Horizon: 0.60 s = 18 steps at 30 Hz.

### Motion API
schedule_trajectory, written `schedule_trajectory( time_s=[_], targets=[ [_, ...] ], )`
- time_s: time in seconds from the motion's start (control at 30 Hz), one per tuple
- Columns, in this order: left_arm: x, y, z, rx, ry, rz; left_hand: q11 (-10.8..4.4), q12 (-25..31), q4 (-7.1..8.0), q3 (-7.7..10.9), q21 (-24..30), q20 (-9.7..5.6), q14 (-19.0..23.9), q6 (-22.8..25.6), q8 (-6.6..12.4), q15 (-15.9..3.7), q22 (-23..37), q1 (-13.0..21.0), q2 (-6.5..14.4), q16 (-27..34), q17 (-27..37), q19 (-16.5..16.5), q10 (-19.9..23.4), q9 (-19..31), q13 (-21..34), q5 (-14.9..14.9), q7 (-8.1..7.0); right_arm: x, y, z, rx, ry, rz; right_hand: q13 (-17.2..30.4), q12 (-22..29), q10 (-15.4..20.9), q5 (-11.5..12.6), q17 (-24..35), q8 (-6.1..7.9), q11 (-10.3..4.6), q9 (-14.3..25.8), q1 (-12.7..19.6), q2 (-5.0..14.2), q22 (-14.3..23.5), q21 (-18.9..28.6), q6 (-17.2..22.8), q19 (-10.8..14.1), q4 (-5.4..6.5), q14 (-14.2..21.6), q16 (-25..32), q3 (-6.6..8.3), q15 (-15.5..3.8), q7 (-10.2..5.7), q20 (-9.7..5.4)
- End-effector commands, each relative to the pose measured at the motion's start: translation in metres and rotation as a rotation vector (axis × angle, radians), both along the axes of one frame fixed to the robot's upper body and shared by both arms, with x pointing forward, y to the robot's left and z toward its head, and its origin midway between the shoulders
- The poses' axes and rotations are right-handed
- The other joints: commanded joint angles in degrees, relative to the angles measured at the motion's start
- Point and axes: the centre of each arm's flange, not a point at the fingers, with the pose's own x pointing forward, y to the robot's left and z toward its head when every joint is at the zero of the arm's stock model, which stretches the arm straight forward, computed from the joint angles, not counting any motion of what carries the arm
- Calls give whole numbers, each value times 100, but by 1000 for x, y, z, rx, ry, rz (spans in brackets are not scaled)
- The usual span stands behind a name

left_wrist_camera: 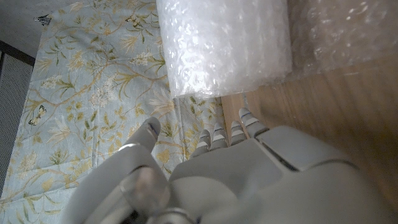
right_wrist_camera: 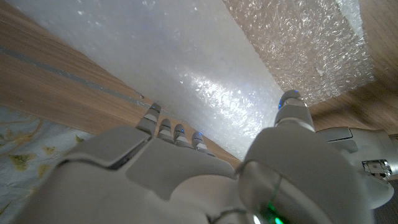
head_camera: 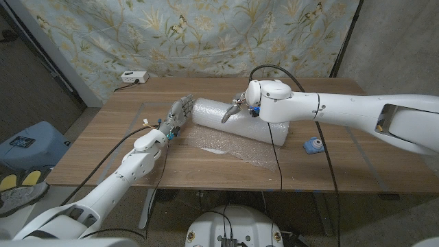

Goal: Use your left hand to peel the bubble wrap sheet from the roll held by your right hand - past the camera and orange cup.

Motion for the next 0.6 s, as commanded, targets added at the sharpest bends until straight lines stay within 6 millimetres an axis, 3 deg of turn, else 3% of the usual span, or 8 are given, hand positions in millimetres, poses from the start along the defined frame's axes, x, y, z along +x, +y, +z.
schedule_trajectory(
  time_s=[0.03,0.6],
  targets=[
    [-4,7,-2,-8,-5,6,28,32,-23,16,33,23,71,27,15,23,20,79,11,28,29,26,60,33,22,30,3,2,17,2,-13,-8,19,21,46,-635,36,18,8,16,5,70,1,28,50,-685,-19,25,-549,39,-39,1,501,49],
    [-6,8,-1,9,5,17,36,26,-43,18,32,28,78,32,8,26,20,95,13,25,30,30,62,34,24,34,-4,16,-1,-16,-26,2,-5,37,82,-582,75,22,9,14,10,170,73,28,64,-731,33,40,-494,64,-148,-5,502,35]
  ],
)
